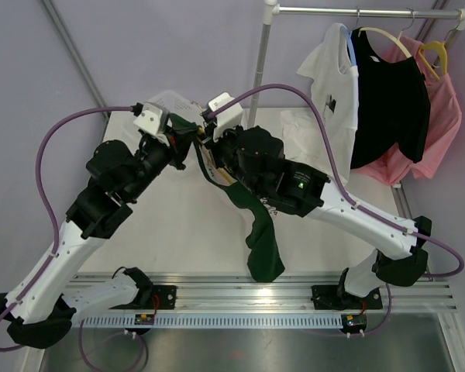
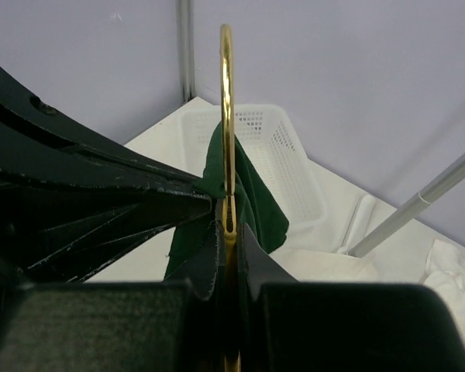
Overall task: Remove the t-shirt from the hanger
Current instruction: Remove the tshirt from the hanger
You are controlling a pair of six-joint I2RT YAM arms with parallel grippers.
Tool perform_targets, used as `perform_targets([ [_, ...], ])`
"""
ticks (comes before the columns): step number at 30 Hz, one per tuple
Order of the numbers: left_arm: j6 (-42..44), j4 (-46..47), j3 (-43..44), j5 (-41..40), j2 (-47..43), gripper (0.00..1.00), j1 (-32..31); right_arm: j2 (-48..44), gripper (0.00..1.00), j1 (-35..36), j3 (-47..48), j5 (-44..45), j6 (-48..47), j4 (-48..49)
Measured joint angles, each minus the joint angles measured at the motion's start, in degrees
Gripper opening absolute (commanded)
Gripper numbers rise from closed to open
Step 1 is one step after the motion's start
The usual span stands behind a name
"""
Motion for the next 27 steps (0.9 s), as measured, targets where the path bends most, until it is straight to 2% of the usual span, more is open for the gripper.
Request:
perform_targets([
  [7,1.1,-3.4,5.9,-1.9,4.4,0.00,-4.0,-0.1,0.00,0.0,0.9,3.6,-0.6,-1.4],
  [14,2.1,-4.0,6.8,-3.0,4.6,0.00,-7.0,-1.2,0.00,0.0,0.0,5.1,-0.9,-0.7],
  [27,4.0,-6.6,12.3,-3.6,4.8,0.00,-7.8,-2.5,0.00,0.4,-2.2,5.2,-0.9,3.8],
])
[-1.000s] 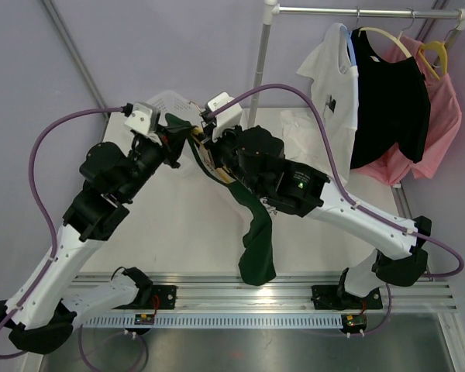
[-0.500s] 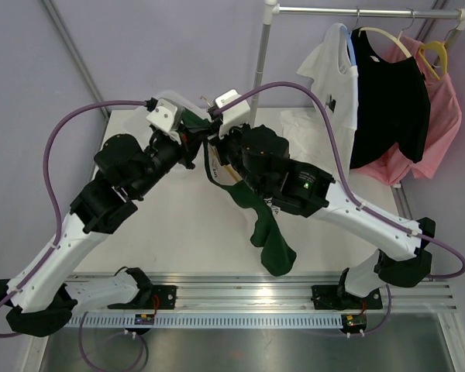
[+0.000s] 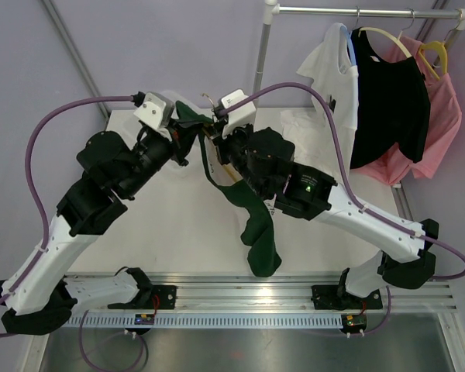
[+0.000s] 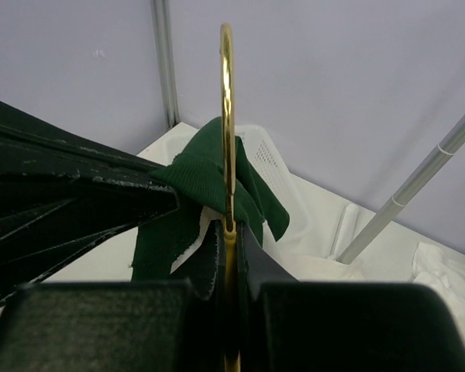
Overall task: Remove the t-shirt from the hanger
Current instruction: Remove the tshirt from the hanger
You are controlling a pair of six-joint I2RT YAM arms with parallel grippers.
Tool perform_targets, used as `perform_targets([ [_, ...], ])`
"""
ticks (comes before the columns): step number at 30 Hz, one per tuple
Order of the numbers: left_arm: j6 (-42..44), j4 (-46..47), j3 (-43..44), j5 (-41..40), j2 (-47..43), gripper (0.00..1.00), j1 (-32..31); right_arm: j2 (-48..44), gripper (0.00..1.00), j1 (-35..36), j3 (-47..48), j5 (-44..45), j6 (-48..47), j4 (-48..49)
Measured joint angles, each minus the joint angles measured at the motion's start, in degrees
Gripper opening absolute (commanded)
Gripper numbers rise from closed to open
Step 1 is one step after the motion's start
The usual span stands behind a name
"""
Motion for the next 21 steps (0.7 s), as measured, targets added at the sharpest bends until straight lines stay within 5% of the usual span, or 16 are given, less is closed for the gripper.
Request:
perform_targets([
  [11,0.2,-0.7,3.3,0.4,2.5,0.03,-2.8,-3.4,0.00,0.0,-4.6,1.4,-0.8,4.1],
  [12,0.4,0.2,2.5,0.5,2.3,0.06,-3.0,-3.9,0.00,0.0,-5.3,1.7,-0.8,4.5],
  [16,1.4,3.8,-3.7,1.9,-0.1,0.58,-3.8,-5.2,0.00,-0.1,-8.0,3.1,-1.2,5.1],
  [21,1.7,6.0,-9.1,2.4,-4.1,0.67,-4.2,-5.3,0.00,-0.2,-11.5,5.3,-2.4,6.1],
])
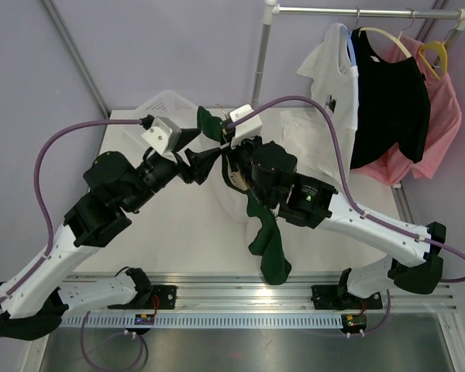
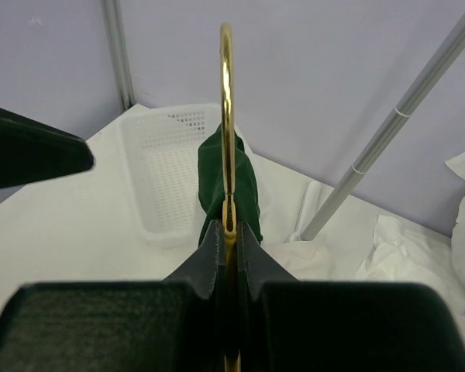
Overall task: Remove the t-shirt from the hanger
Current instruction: Remove the tshirt from the hanger
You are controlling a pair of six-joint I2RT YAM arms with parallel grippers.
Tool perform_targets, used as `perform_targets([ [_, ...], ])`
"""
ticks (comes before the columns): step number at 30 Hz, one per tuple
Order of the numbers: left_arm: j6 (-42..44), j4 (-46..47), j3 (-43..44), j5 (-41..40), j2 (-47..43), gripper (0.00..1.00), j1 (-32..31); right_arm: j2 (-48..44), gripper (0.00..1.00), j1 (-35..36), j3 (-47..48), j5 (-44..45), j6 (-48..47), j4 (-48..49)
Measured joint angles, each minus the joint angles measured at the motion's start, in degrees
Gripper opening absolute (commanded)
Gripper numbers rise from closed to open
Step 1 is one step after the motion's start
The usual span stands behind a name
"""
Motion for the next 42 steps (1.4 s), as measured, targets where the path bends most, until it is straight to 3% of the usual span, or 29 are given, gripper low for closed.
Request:
perform_targets([
  [7,1.7,4.3,-7.9,1.3,-6.8,0.72,0.0,0.0,0.00,0.0,-0.9,2.4,-1.6,3.2],
  [21,17.5,17.3,-35.3,22.4,-15.0,0.86,0.0,0.0,0.00,0.0,-1.4,4.2,-2.4,6.4],
  [33,22.2,26.4,-40.5,24.2,-17.0,0.88,0.0,2.0,0.00,0.0,-3.7,3.4,-0.8,7.4],
  [42,22.4,28.0,-40.5,24.2,-15.5,0.83,0.0,2.9,0.00,0.0,-3.7,2.2,0.2,7.4],
])
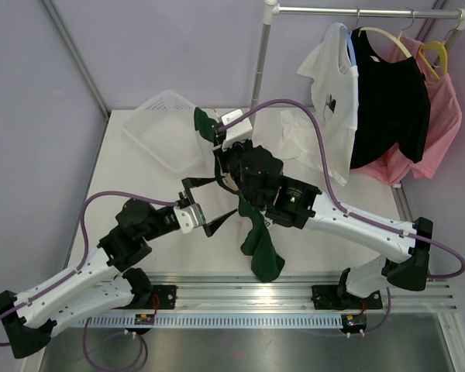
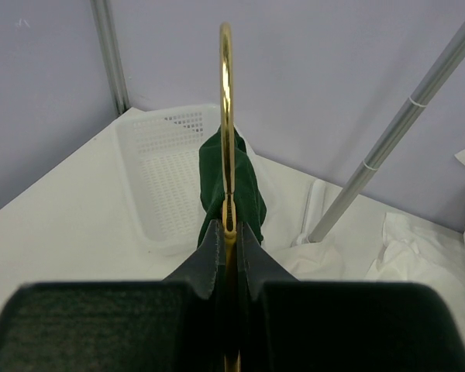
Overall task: Remove the t-shirt from the hanger
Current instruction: Remove the tshirt from the hanger
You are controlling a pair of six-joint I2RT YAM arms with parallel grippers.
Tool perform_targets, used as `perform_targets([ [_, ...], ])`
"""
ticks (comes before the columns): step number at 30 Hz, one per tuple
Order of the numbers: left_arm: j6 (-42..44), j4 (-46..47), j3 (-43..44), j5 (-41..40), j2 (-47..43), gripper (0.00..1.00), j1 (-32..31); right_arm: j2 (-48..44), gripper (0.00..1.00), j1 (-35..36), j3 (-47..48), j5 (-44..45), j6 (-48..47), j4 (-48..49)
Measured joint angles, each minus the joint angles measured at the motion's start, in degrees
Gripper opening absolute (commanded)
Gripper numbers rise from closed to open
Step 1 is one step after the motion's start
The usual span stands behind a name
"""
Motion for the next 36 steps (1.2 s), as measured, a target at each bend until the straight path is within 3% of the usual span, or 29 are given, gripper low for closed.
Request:
perform_targets([
  [4,-0.3,-0.1,0.0,0.1,1.2,0.75,0.0,0.9,0.00,0.0,0.1,0.0,0.1,0.4],
  [7,-1.0,-0.1,0.2,0.0,2.5,0.61,0.0,1.9,0.00,0.0,0.1,0.0,0.1,0.7],
  [8,-1.1,-0.1,0.2,-0.2,3.1,0.52,0.0,2.3,0.00,0.0,0.1,0.0,0.1,0.8],
  [11,-1.7,-0.2,0.3,-0.3,4.3,0.39,-0.1,3.2,0.00,0.0,0.2,0.0,0.1,0.7],
  [14,-2.2,-0.8,0.3,-0.1,4.9,0.12,-0.1,3.8,0.00,0.0,0.5,0.1,0.0,0.7],
  [16,-2.8,-1.0,0.4,0.4,4.9,0.02,-0.1,4.2,0.00,0.0,1.0,0.3,-0.2,0.8],
  [26,-5.8,-3.2,2.6,2.3,4.9,0.01,-0.1,9.0,0.00,0.0,2.1,6.8,-6.1,7.8],
  [36,-7.5,-8.2,5.8,10.1,5.1,0.04,0.1,12.7,0.00,-2.5,4.5,11.1,-8.8,9.4],
])
